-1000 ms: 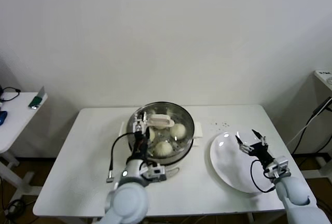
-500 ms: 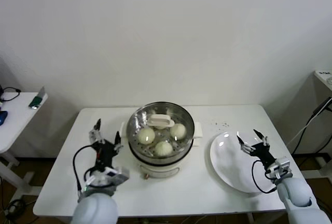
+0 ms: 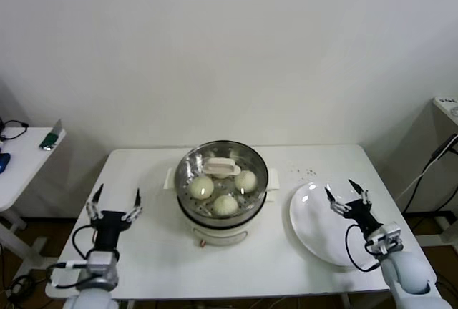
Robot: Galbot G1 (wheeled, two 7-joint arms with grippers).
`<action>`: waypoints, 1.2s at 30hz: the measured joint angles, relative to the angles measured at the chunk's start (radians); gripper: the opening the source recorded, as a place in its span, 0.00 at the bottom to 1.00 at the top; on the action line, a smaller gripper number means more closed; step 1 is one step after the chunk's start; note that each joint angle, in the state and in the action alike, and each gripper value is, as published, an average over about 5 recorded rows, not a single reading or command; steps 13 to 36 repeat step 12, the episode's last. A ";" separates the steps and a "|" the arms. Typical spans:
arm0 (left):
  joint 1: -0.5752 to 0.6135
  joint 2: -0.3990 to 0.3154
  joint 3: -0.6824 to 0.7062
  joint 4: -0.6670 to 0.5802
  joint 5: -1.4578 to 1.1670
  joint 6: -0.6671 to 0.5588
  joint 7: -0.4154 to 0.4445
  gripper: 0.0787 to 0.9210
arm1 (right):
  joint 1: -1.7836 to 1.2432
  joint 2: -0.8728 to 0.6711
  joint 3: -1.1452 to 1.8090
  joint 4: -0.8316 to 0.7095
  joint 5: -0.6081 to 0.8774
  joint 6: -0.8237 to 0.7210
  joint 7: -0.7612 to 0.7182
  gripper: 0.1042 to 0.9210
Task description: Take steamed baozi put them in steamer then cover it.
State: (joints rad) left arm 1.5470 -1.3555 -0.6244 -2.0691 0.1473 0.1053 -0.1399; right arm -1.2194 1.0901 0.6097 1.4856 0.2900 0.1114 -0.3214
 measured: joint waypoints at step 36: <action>0.055 -0.049 -0.077 0.069 -0.119 -0.162 0.049 0.88 | -0.023 0.016 0.019 0.036 0.024 0.002 0.006 0.88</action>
